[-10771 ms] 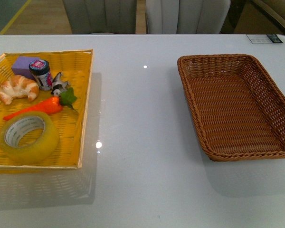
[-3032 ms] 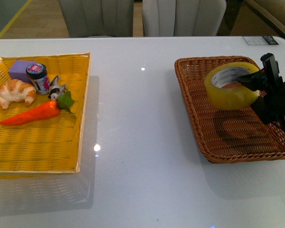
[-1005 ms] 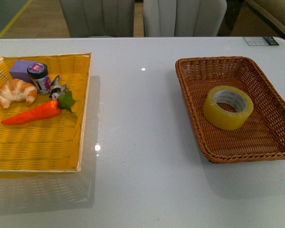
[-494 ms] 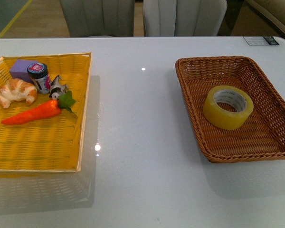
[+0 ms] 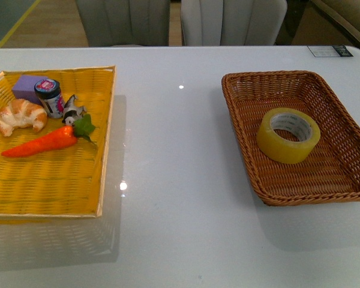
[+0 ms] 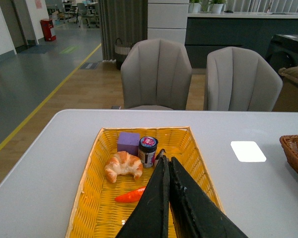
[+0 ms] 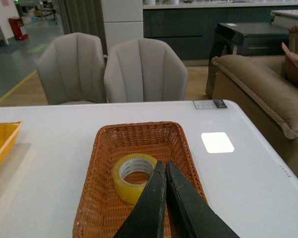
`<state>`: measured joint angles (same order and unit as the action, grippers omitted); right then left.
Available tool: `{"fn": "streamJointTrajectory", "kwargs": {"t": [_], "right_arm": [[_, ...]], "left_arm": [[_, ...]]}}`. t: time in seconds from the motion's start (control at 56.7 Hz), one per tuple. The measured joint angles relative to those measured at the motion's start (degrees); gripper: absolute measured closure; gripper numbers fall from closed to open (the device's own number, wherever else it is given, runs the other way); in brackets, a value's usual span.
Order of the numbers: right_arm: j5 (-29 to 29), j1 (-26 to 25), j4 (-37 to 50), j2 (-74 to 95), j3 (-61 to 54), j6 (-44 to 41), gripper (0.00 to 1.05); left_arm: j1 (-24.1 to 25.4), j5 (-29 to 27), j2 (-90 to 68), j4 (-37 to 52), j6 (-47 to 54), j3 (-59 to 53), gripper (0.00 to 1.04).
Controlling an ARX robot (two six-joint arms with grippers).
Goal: Move tape to another basket
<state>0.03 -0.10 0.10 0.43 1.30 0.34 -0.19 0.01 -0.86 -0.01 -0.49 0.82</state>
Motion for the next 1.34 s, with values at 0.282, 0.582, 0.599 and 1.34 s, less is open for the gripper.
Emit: {"fn": "streamJointTrajectory", "kwargs": {"t": [0.282,0.582,0.599,1.34], "right_arm": [[0.0,0.0,0.0,-0.1,0.0,-0.1,0.95],[0.0,0.0,0.0,-0.1,0.0,-0.1,0.37],[0.0,0.0,0.0,-0.1,0.0,-0.1,0.33],[0.0,0.0,0.0,-0.1,0.0,-0.1,0.09]], "left_arm": [[0.0,0.0,0.0,0.0,0.0,0.0,1.03],[0.0,0.0,0.0,0.0,0.0,0.0,0.46],[0.0,0.0,0.0,0.0,0.0,0.0,0.42],[0.0,0.0,0.0,0.0,0.1,0.0,0.09]]}}
